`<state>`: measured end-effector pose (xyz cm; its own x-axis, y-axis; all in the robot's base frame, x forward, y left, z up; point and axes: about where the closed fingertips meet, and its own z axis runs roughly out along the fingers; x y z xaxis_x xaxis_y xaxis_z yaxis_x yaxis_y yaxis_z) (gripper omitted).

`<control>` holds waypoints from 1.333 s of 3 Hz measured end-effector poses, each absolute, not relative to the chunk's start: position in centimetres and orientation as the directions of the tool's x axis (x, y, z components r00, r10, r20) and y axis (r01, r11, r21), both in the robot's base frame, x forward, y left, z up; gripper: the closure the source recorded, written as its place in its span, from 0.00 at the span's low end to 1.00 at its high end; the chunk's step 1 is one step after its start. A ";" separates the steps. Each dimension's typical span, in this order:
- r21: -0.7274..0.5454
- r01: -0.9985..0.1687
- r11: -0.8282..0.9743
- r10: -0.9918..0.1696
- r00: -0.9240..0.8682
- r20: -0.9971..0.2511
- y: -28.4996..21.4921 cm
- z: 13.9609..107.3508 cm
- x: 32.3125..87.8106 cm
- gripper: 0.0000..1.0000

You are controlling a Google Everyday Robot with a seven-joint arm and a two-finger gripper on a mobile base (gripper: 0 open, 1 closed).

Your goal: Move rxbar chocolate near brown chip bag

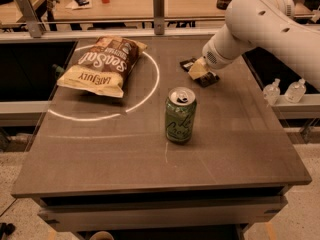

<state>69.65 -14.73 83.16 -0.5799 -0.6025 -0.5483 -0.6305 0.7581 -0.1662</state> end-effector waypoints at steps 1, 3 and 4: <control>-0.166 -0.631 0.758 -0.603 -0.579 -0.549 -14.7 83.2 69.7 1.00; -0.090 -0.805 0.587 -0.612 -0.368 -0.700 -8.0 89.9 68.9 1.00; -0.087 -0.901 0.425 -0.624 -0.222 -0.749 -4.0 92.8 67.9 1.00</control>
Offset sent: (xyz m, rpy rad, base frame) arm -0.0122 0.0779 0.1023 0.2303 -0.1530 0.2952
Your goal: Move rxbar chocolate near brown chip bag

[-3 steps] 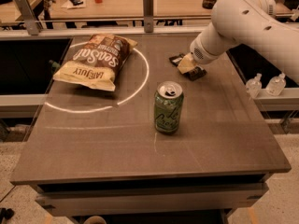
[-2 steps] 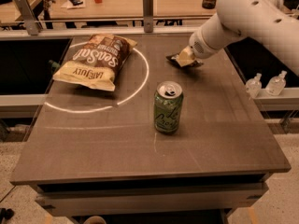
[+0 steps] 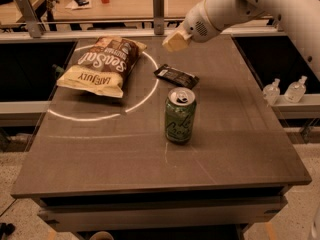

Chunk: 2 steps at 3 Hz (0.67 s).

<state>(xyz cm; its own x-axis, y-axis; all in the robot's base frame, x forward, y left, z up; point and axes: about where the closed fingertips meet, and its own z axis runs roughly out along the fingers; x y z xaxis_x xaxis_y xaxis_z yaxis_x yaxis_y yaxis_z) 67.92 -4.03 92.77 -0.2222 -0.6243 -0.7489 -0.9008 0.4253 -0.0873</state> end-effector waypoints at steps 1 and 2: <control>-0.092 -0.946 0.310 -0.610 -0.123 -0.783 -1.2 94.3 67.1 1.00; -0.094 -0.947 0.306 -0.612 -0.120 -0.782 -1.1 94.2 67.1 0.81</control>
Offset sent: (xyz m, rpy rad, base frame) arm -0.0061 0.0228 0.0121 0.0379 -0.0195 0.1034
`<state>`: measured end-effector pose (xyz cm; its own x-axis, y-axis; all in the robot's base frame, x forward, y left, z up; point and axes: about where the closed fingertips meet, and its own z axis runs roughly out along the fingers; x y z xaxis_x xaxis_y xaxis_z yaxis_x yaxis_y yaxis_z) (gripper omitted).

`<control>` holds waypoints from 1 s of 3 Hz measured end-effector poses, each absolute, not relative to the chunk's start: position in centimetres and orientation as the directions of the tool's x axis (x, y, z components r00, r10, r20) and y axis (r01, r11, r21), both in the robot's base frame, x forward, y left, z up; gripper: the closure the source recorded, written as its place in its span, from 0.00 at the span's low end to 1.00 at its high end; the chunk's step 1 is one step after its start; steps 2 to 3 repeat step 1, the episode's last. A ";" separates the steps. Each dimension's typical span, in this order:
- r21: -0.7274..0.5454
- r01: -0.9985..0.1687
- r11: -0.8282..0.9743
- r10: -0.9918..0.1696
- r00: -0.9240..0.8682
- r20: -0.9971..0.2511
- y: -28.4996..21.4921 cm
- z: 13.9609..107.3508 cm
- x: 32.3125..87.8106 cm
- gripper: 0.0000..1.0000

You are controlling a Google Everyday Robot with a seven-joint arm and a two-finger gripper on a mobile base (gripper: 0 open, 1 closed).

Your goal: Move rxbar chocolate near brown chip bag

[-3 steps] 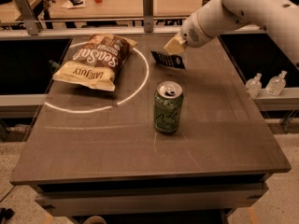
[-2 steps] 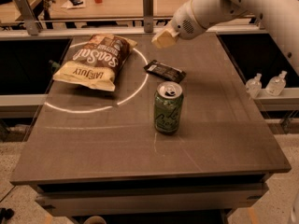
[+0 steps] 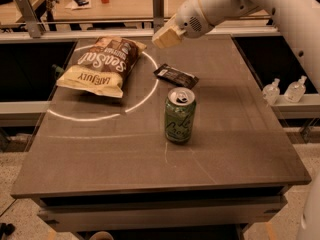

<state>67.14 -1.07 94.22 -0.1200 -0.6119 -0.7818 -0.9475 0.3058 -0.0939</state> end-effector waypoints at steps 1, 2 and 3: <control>-0.092 -0.949 0.301 -0.612 -0.119 -0.782 -0.8 94.1 67.1 0.59; -0.092 -0.949 0.301 -0.612 -0.119 -0.782 -0.8 94.1 67.1 0.59; -0.092 -0.949 0.301 -0.612 -0.119 -0.782 -0.8 94.1 67.1 0.59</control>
Offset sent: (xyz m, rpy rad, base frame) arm 0.0000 0.0000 0.0000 0.0000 0.0000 0.0000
